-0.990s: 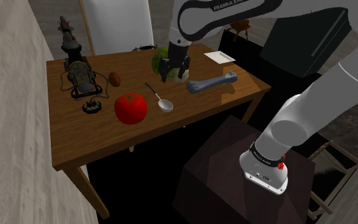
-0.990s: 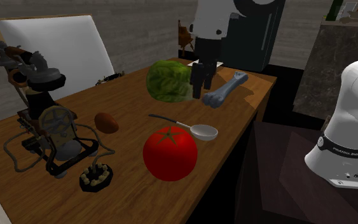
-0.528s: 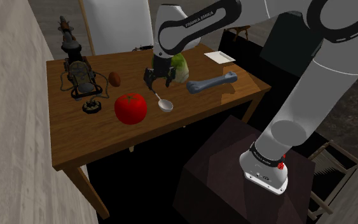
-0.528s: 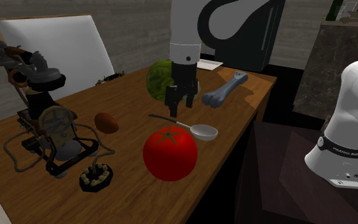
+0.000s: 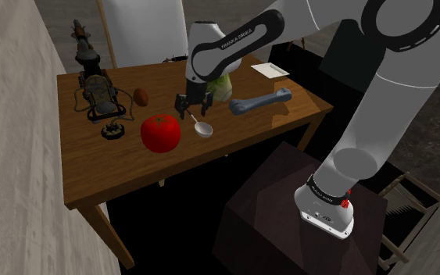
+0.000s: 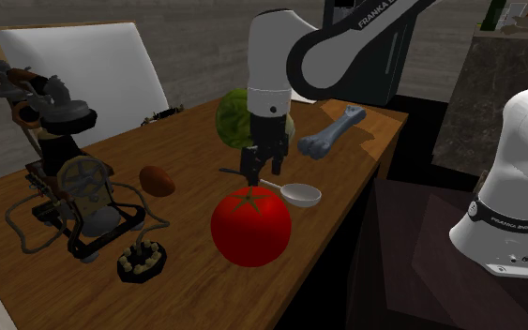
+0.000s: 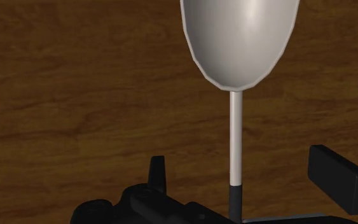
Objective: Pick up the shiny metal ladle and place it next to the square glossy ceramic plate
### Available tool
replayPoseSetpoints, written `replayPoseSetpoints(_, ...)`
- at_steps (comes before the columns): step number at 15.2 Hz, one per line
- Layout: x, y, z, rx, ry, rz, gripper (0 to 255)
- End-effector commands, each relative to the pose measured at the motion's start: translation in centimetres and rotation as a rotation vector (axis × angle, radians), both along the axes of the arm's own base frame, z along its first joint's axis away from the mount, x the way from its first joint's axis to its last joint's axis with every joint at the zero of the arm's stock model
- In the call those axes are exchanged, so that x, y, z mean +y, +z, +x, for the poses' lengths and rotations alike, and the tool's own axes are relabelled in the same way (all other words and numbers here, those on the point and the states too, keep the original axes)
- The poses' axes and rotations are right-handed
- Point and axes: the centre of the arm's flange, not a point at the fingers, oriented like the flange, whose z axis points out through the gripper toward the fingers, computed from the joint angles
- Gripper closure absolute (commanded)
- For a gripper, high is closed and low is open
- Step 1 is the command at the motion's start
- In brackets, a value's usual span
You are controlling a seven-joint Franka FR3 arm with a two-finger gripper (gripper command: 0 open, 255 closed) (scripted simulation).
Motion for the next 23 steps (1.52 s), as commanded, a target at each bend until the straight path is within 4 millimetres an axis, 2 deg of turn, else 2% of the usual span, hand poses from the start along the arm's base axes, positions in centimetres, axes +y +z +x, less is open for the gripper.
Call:
replayPoseSetpoints(1, 0.0, -0.4, 0.0, 0.000, 0.000, 0.000, 0)
replayPoseSetpoints(7, 0.0, -0.4, 0.0, 0.000, 0.000, 0.000, 0)
replayPoseSetpoints(8, 0.0, -0.4, 0.0, 0.000, 0.000, 0.000, 255)
replayPoseSetpoints(17, 0.0, -0.4, 0.0, 0.000, 0.000, 0.000, 255)
replayPoseSetpoints(23, 0.0, 2.8, 0.0, 0.000, 0.000, 0.000, 255)
